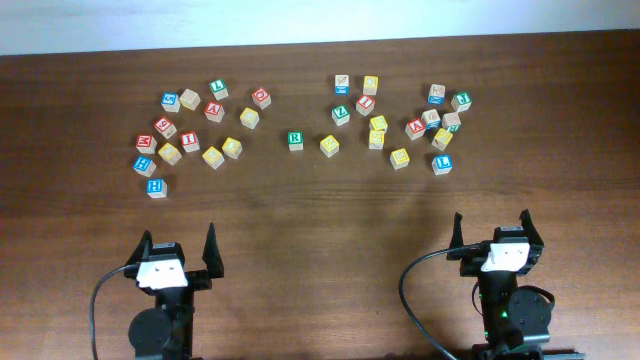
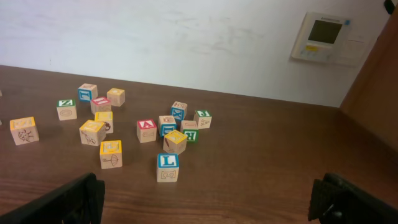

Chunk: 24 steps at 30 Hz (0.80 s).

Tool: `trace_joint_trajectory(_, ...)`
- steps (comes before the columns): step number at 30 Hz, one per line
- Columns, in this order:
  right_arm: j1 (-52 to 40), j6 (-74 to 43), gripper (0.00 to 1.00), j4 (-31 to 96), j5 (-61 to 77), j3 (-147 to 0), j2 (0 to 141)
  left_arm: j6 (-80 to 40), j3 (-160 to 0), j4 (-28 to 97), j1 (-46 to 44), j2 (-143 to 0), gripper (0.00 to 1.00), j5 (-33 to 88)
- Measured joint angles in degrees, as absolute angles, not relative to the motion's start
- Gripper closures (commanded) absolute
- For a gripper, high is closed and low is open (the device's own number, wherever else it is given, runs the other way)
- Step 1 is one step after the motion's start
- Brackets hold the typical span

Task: Spell out ICRA
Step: 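Raise the left arm and move it over the left block cluster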

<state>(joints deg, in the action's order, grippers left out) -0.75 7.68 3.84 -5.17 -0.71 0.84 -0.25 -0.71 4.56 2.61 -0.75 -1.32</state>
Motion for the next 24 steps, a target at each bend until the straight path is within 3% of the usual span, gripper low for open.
trace_joint_trajectory(6,-0.75,7.68,0.02,3.84,-5.19,-0.71,0.84,-0.75,-0.71,4.51,2.61,-0.75,0.01,-0.6)
trace_joint_trajectory(8,-0.75,7.68,0.02,3.84,-5.17,-0.71,0.84,-4.6,-0.62,3.31,2.61,-0.75,0.01,6.07)
trace_joint_trajectory(12,-0.75,7.7,0.02,3.81,-5.56,-0.71,0.84,-13.45,-0.58,-13.02,2.7,-0.97,0.01,28.56)
trace_joint_trajectory(15,-0.75,7.7,0.02,3.81,-5.61,-0.73,0.84,-18.37,-0.75,-29.21,2.66,-0.86,0.01,32.45)
trace_joint_trajectory(17,-0.75,7.73,0.02,3.81,-5.61,-0.73,0.84,-20.91,-1.43,-31.31,2.66,-0.84,0.01,31.79)
trace_joint_trajectory(19,-0.75,7.7,0.02,3.81,-5.58,-0.73,0.86,-21.85,-2.79,-30.48,2.66,-0.86,0.01,30.39)
trace_joint_trajectory(24,-0.71,7.68,0.02,3.81,-5.8,-0.73,0.86,-16.95,-30.59,6.98,2.7,-11.16,0.01,18.74)
